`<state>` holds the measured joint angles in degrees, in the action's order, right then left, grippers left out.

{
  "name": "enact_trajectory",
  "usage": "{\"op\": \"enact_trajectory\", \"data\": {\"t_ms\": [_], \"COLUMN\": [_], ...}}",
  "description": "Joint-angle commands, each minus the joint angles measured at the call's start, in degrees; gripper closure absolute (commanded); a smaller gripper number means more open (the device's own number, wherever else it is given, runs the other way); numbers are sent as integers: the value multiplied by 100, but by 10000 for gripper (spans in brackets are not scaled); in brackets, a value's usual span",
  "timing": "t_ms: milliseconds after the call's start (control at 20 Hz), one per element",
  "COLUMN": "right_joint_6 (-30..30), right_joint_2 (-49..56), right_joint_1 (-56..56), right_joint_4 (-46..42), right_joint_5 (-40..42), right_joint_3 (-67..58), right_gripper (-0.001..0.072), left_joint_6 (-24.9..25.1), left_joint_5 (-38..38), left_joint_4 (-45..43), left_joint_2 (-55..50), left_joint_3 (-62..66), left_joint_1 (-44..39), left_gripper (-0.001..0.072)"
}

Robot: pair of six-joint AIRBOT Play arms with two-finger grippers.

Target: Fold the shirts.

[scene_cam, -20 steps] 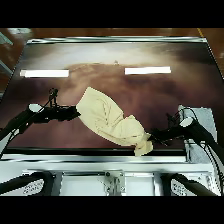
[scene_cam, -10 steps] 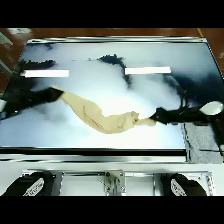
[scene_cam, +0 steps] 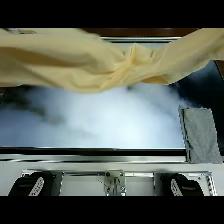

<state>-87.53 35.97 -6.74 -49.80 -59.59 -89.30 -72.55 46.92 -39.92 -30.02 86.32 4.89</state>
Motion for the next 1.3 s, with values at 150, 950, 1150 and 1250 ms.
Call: {"op": "enact_trajectory", "data": {"t_ms": [150,950,1150,1250], "right_joint_6": [17,109,109,66], "right_joint_2": [-203,566,1947,2848], "right_joint_1": [2,2,7,7], "right_joint_4": [-479,-1814,-1204,-1152], "right_joint_5": [-839,-1432,-1716,-1478], "right_joint_3": [-782,-2282,-2271,-2271], "right_gripper": [648,649,649,649], "left_joint_6": [-896,-3023,-2992,-2909], "left_joint_5": [1814,5228,4544,3558], "left_joint_4": [-407,-2271,-2538,-2677], "left_joint_2": [310,1274,1290,1139], "left_joint_3": [422,-1064,-3038,-4044], "left_joint_1": [22,22,22,22], "left_gripper": [672,672,672,672]}}
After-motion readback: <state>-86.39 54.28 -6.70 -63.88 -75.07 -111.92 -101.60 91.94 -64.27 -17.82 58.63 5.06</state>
